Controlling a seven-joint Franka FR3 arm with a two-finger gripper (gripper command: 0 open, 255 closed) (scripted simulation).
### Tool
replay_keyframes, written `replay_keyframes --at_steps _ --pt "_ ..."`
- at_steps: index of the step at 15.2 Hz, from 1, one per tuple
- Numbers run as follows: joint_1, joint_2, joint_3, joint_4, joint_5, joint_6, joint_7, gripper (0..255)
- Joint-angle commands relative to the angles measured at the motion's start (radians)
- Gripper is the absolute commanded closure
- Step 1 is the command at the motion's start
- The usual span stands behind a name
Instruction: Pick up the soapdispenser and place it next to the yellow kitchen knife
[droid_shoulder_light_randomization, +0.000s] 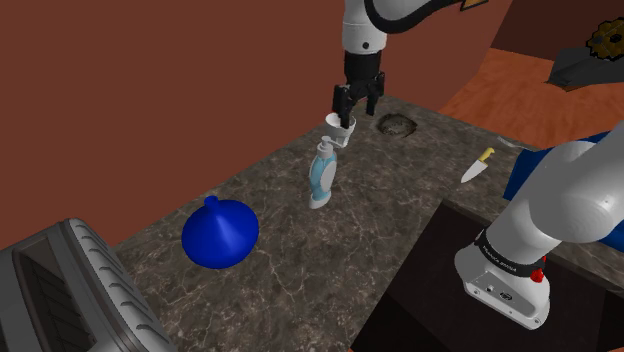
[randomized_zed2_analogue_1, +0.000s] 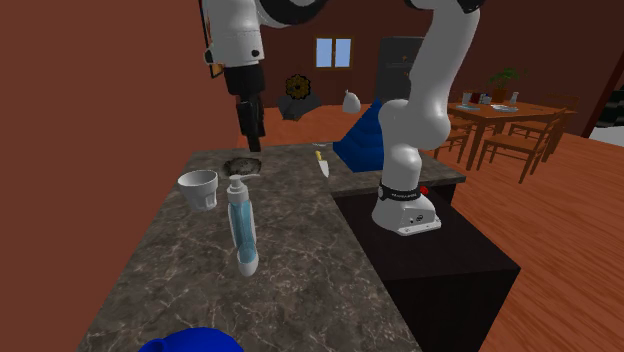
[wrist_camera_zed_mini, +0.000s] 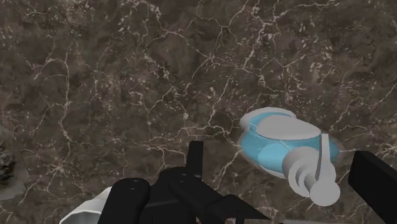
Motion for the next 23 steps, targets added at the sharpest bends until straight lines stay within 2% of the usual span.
replay_keyframes --at_steps 1,6,14,21,22,23 --pt "0.009 0.067 0.017 0.032 0.008 0.027 0.02 0" --pt "0.028 0.227 0.048 0.117 0.015 0.084 0.062 0" --pt "0.031 0.25 0.052 0.037 0.012 0.187 0.065 0" --pt "0.031 0.25 0.052 0.037 0.012 0.186 0.065 0" --pt "0.031 0.25 0.052 0.037 0.012 0.186 0.065 255" --pt "0.031 0.25 0.052 0.037 0.012 0.186 0.065 255"
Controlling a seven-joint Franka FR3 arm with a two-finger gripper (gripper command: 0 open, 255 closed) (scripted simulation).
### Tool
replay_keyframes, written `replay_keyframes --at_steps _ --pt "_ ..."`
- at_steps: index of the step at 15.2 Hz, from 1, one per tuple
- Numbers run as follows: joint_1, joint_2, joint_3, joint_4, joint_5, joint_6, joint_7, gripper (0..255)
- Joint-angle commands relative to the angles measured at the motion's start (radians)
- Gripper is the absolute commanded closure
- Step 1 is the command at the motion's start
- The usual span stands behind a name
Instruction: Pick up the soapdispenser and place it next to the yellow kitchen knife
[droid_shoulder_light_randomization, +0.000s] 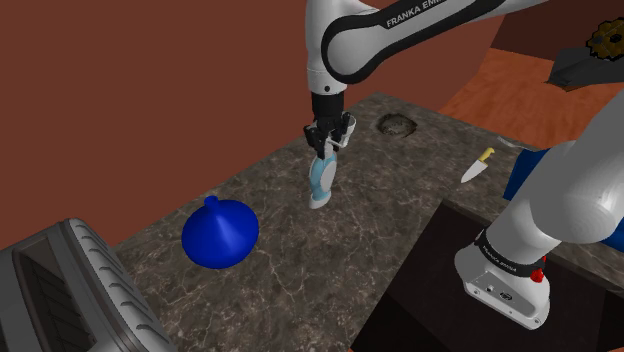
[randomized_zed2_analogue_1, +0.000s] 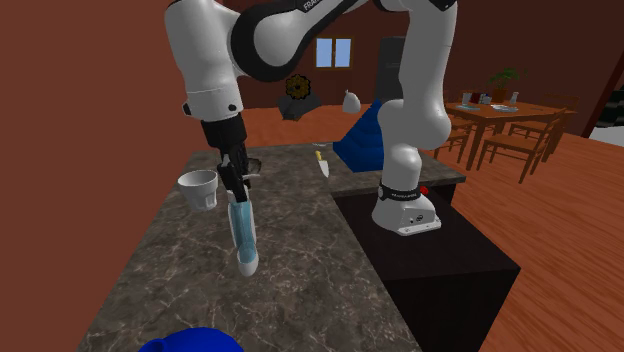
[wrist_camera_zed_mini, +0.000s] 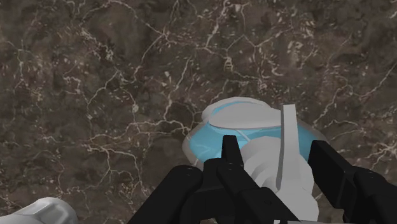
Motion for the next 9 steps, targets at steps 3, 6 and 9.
replay_keyframes --at_steps 3,6,9 --pt "0.0 0.0 0.0 0.0 0.0 0.0 0.0 255" --pt "0.0 0.0 0.0 0.0 0.0 0.0 0.0 255" --pt "0.0 -0.006 0.0 0.007 0.001 -0.013 -0.001 255"
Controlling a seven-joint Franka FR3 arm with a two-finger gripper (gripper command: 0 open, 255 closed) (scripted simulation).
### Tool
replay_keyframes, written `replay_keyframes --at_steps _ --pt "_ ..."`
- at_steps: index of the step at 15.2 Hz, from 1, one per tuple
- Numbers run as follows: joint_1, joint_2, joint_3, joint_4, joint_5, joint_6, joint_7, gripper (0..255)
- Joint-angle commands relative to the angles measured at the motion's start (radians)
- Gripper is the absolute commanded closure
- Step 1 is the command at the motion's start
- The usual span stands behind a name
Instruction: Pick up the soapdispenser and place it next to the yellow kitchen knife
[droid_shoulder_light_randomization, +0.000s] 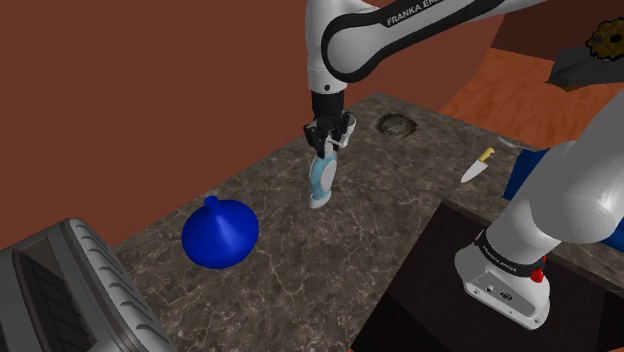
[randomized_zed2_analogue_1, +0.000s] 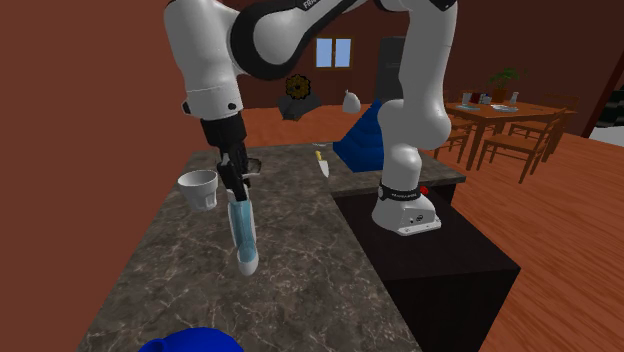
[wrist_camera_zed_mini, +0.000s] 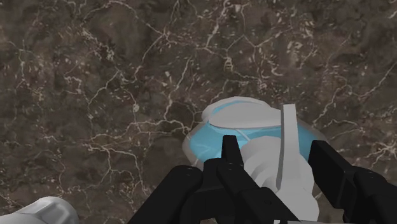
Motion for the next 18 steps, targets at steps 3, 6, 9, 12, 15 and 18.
replay_keyframes --at_steps 3,6,9,12,15,18 --pt "0.0 -0.02 -0.001 0.028 0.004 -0.047 -0.001 255" --pt "-0.001 -0.034 -0.003 0.054 0.006 -0.087 -0.002 255" --pt "-0.001 -0.046 -0.004 0.082 0.007 -0.127 -0.003 255" --pt "-0.002 -0.056 -0.005 0.112 0.009 -0.167 -0.003 255" --pt "-0.003 -0.064 -0.006 0.144 0.01 -0.207 -0.003 255" --pt "-0.003 -0.07 -0.008 0.178 0.01 -0.247 -0.003 255"
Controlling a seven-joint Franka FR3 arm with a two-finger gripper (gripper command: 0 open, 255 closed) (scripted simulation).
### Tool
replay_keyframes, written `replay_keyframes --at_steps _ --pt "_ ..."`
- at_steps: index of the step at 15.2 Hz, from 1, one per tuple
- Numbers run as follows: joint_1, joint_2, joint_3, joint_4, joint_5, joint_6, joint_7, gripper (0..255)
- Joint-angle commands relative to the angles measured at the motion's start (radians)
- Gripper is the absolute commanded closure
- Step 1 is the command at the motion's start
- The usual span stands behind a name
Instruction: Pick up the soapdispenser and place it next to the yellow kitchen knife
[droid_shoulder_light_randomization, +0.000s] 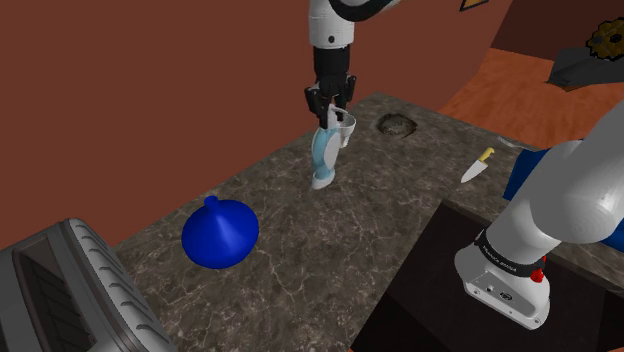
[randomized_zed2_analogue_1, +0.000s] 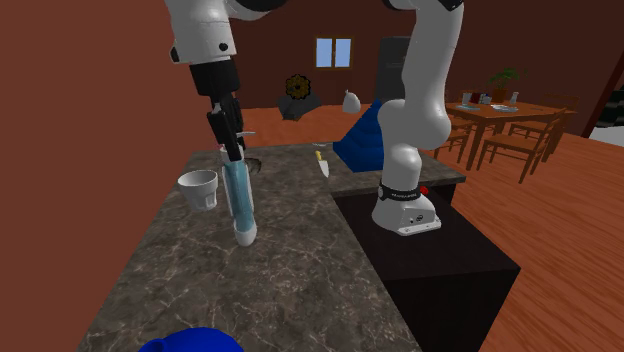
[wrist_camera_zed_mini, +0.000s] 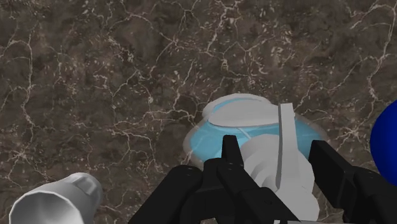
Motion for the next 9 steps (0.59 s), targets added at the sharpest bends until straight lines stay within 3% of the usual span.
replay_keyframes --at_steps 1,9 --pt "0.0 -0.005 0.0 0.026 0.001 -0.031 0.001 255" --pt "-0.002 -0.01 -0.003 0.128 0.0 -0.138 0.004 255"
